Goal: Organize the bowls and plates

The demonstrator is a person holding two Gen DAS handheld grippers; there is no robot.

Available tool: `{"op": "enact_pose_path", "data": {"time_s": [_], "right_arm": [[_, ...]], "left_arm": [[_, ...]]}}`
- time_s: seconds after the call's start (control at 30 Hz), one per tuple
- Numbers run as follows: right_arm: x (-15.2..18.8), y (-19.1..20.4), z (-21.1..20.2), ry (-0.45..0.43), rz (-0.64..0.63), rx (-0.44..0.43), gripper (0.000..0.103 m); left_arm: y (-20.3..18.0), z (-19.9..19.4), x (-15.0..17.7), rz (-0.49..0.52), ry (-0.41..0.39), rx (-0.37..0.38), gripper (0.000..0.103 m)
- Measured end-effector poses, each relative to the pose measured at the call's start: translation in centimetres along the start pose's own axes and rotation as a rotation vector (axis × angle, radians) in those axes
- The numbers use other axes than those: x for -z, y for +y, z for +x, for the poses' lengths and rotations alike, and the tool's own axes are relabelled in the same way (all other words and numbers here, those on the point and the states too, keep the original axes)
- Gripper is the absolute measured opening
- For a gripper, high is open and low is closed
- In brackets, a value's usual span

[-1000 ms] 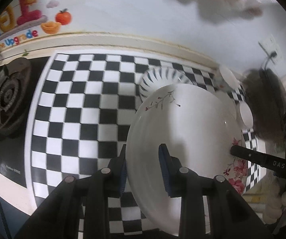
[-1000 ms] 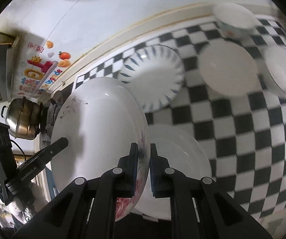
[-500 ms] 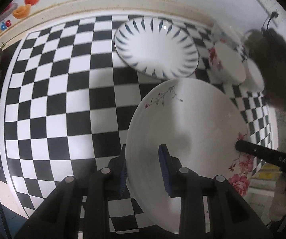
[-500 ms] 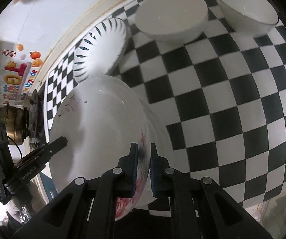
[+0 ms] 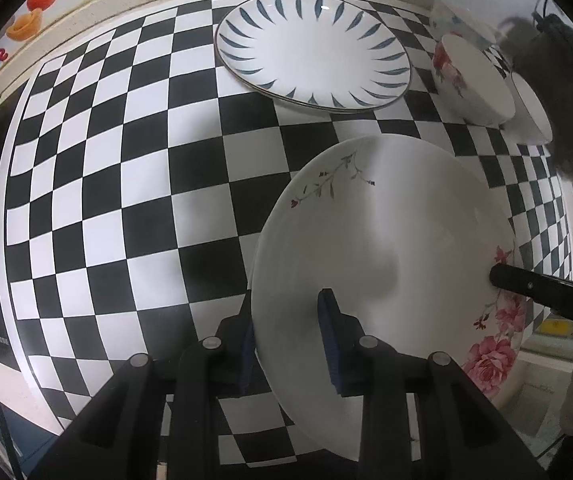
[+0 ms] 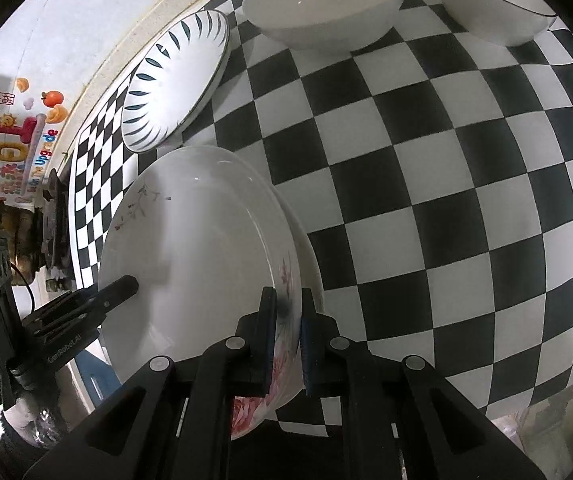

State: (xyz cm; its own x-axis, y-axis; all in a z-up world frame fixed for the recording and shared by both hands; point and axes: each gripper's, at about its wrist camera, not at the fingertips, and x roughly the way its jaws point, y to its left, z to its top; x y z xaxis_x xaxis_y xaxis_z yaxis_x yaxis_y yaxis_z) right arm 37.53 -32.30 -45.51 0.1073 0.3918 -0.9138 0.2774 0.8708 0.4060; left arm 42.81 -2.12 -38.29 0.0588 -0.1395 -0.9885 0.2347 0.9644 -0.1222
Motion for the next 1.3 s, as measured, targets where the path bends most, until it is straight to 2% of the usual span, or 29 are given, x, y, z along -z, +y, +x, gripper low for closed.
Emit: {"op": "enact_pose_path", "data": {"time_s": [0.23,0.4,0.6,0.83,1.3], "right_arm": [[0.1,0.2,0.4,0.011,-0.002,0.013,0.012],[0.4,0.4,0.8,0.028,0.000,0.023,0.012],[0.9,0.3,1.3,0.049,0.003,0.015,0.012],[0.9,1.5,1.2,0.045,-0.026,0.101,0.012],[1.0,2.6,1.0,0.071,-0.037,0.164,0.014]], "left_arm": [[-0.3,0.1,-0.5,0.011,0.048,-0.029,0.027],[-0.6,0.6,-0.8,0.042,0.083,-0.085,0.027],[-0.7,0.8,-1.1,0.051,0.081,-0.105,0.027],[-2.4,1.2,-0.7,0.064,0.071,-0.158,0.027],[-1.3,-1.2,0.9,-0.033,0.042,-0.125,0.028]]}}
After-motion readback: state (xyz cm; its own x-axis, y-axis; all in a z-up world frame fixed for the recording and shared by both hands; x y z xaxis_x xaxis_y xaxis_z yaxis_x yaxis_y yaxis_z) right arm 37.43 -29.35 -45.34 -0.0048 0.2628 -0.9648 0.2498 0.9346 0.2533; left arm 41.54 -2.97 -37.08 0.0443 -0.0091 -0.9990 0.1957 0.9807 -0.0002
